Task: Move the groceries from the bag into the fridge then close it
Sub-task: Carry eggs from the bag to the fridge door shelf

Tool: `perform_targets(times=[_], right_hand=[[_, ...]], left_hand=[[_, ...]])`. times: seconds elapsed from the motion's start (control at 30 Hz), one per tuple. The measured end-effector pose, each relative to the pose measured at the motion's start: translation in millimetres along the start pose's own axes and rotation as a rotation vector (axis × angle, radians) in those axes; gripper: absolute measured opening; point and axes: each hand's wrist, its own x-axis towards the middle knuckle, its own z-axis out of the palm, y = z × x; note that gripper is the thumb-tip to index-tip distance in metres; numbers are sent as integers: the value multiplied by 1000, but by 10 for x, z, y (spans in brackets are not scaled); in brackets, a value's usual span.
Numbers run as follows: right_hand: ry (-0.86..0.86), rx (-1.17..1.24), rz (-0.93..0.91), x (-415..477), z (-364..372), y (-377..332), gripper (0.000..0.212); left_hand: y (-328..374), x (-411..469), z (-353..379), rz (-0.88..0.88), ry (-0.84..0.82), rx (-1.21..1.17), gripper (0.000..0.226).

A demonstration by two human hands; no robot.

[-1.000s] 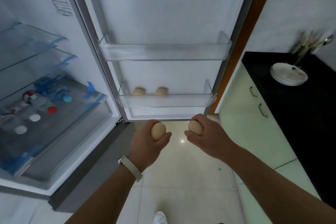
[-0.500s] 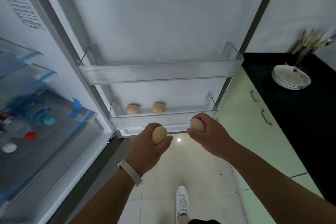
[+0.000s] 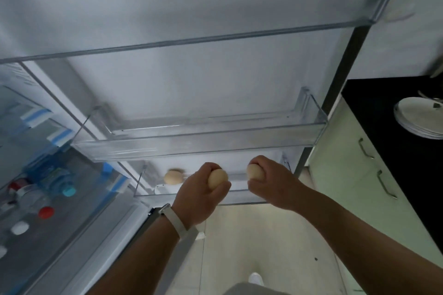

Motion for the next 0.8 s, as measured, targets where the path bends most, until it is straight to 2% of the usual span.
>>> perform_targets(times=[0.1,0.37,0.47,0.67,0.8], right_hand=[[-33,-55,-20,143,-85,117,28],[-48,-170,56,449,-69,348,32],[-88,-230,72,531,-68,383,28],[-277,-388,22,631,-52,389,24],[-363,-392,24,716,-9,394,19]], left_hand=[[2,186,63,-5,-40,58,22],[-78,509,118,-31,-166,310,28],[-146,628,148,-123,-260,346,36],[-158,866,240,-187,-554,535,39],[-176,957,314,-185,-642,480,31]])
